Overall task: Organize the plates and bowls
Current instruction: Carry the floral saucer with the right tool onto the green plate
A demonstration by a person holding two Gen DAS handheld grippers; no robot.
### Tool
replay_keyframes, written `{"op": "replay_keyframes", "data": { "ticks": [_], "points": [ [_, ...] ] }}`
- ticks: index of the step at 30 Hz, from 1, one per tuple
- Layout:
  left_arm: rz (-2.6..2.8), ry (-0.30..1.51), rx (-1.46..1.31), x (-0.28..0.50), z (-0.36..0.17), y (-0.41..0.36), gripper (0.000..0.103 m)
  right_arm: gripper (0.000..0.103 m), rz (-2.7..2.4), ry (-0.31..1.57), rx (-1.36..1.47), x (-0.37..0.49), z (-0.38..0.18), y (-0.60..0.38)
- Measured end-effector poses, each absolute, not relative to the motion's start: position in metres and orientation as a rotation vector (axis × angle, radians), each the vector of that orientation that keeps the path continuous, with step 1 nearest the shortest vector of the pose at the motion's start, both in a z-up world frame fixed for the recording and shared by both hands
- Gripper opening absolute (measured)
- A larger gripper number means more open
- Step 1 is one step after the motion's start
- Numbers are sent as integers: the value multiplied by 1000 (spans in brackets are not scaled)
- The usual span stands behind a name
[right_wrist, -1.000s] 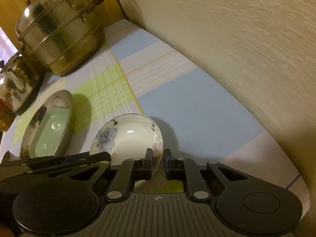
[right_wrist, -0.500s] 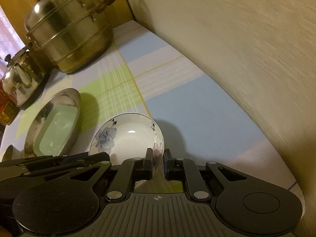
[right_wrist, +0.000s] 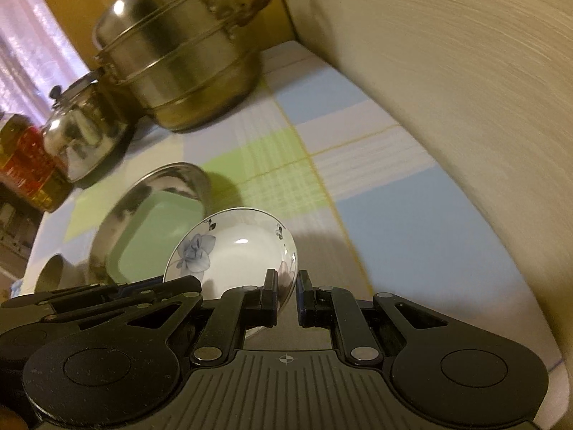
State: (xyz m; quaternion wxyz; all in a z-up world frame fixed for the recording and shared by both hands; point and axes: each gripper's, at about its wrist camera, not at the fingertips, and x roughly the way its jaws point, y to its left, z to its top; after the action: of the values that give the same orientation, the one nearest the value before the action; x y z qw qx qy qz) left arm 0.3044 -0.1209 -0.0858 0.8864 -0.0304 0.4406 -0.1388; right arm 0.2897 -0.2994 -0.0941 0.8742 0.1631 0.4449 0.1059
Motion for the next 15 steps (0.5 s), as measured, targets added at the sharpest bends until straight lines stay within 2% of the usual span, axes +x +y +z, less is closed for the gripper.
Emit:
{"op": "replay_keyframes", "data": {
  "ticks": [15],
  "points": [
    [-134,898,-117,310,-77,-51,13,10,383,936,284,323,-89,-229]
  ]
}}
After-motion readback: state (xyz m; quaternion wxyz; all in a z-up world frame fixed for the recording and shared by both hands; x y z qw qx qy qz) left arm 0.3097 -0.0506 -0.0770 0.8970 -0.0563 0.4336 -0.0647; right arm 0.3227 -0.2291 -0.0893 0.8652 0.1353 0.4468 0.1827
